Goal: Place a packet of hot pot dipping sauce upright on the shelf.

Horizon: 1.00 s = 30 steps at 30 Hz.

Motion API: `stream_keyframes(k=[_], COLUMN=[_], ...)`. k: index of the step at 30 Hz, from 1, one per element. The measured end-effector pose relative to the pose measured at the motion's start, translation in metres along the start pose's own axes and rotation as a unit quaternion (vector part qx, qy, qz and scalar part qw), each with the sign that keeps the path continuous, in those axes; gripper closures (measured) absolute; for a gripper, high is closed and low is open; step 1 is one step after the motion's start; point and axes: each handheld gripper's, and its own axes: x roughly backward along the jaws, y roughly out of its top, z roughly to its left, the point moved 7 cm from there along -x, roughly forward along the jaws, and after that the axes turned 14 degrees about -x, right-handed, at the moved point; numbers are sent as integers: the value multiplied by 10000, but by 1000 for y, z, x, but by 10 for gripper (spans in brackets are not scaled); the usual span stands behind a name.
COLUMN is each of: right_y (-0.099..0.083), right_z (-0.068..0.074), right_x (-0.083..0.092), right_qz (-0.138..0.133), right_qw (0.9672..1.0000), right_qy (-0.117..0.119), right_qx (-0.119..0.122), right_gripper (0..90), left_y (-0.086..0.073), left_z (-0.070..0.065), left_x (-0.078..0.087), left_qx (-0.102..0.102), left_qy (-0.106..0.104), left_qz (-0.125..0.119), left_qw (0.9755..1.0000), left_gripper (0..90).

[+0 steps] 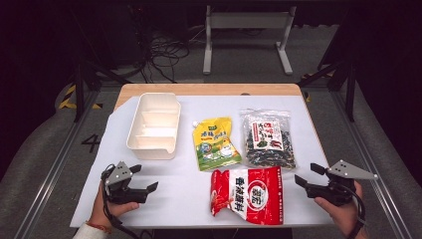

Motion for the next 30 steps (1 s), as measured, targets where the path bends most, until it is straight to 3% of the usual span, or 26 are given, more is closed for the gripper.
stream_keyframes(k=[4,14,23,30], right_y=[2,14,20,25], right_z=[14,47,59,77], right_x=[1,-18,-39,-60], right_qz=[-7,38,195,419], right_qw=[9998,9982,9978,9956], right_qy=[171,560,620,782], right_qx=[37,194,156,300], right_gripper=[256,271,297,326], left_y=[-2,1,1,0], left_z=[-5,-4,-9,-13], left_x=[-4,-1,-2,-2], left_qx=[-105,-139,-249,-374], left_qy=[-147,-110,-164,-147], left_qz=[151,66,185,247], left_qw=[9997,9998,9994,9989], left_gripper=[137,142,177,192])
